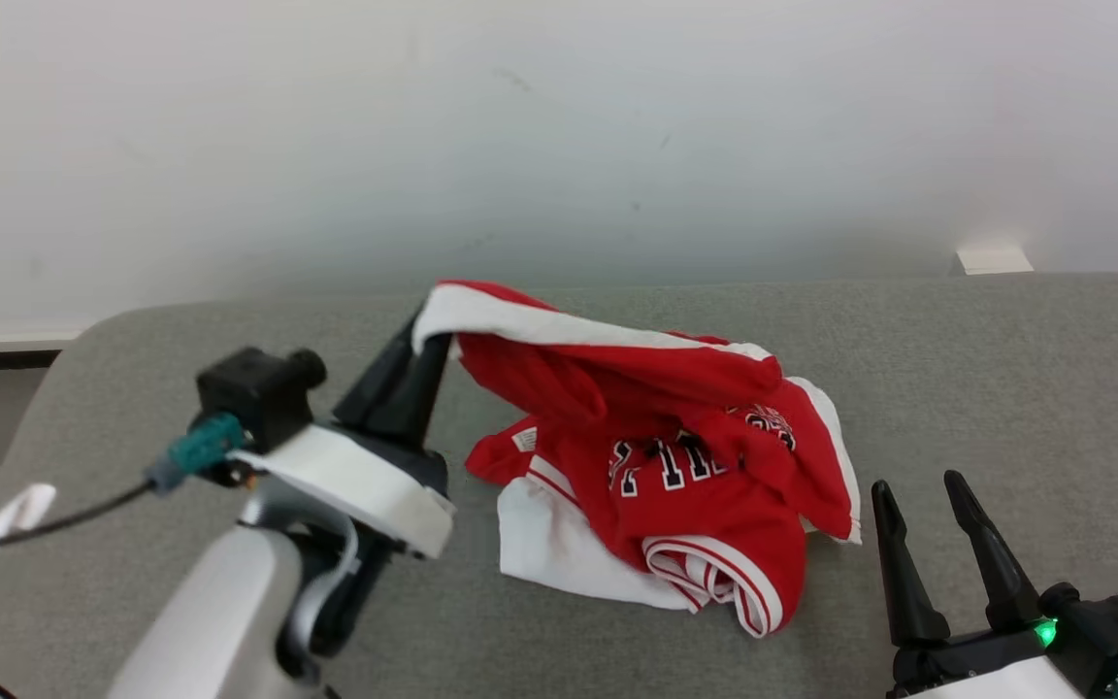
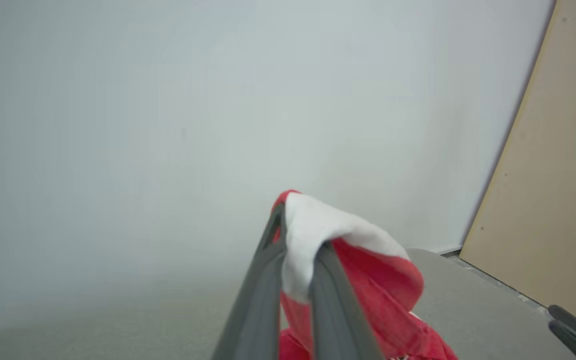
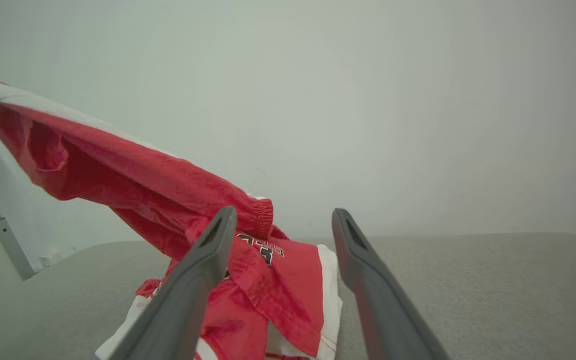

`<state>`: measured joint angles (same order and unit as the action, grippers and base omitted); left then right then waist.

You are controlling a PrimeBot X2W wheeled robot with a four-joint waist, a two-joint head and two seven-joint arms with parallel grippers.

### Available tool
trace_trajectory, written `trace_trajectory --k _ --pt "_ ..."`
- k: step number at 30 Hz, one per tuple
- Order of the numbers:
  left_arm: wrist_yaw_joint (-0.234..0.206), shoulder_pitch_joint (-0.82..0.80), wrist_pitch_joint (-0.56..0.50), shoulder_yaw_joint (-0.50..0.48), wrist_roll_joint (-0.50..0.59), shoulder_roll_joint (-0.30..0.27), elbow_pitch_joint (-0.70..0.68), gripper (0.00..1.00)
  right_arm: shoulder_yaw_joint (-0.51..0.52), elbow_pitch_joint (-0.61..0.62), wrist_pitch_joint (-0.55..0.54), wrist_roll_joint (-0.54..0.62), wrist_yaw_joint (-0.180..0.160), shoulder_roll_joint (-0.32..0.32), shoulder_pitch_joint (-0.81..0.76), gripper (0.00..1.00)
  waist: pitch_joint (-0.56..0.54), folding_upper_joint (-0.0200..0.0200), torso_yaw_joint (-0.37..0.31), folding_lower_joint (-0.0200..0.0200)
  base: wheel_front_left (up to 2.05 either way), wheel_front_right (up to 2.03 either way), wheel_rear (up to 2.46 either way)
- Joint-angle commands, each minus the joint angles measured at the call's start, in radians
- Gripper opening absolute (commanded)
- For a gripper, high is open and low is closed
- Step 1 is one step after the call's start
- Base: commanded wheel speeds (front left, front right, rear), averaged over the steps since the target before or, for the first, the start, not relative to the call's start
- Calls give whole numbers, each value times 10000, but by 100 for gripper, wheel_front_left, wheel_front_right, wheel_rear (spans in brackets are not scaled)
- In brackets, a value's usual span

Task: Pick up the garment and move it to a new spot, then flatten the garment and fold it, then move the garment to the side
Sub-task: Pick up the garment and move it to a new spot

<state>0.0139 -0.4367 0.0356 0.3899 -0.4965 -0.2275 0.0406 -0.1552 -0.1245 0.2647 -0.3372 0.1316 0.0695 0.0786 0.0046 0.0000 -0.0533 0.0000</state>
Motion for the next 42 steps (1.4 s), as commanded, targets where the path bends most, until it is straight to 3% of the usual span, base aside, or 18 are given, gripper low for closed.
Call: trace_trajectory --k 1,7,15,22,32,42 --pt "-44 -250 -117 -141 90 -243 -106 0 20 22 -9 -2 -18 34 -74 100 -62 0 271 0 0 0 0" --pt "-98 -1240 -919 -721 50 -1098 -144 0 3 14 -9 -33 -18 -58 -246 100 -66 0 1197 0 0 0 0" --pt "115 -2278 -1169 -1218 -367 -1460 1023 0 -79 9 -8 -13 -18 -109 -192 100 -27 0 2567 0 0 0 0" --pt "207 -3508 -784 -1526 -237 -1710 2613 0 -268 -91 -9 -51 -18 -135 -28 100 23 0 3252 0 0 0 0" --pt "567 -3826 -679 -1193 -280 -1687 4686 0 -404 -142 -8 -149 -18 -167 144 100 315 0 3429 0 0 0 0" --pt "597 -3922 -429 -1117 -406 -1555 7695 0 -571 -267 -9 -205 -18 -106 525 100 876 0 2761 0 0 0 0"
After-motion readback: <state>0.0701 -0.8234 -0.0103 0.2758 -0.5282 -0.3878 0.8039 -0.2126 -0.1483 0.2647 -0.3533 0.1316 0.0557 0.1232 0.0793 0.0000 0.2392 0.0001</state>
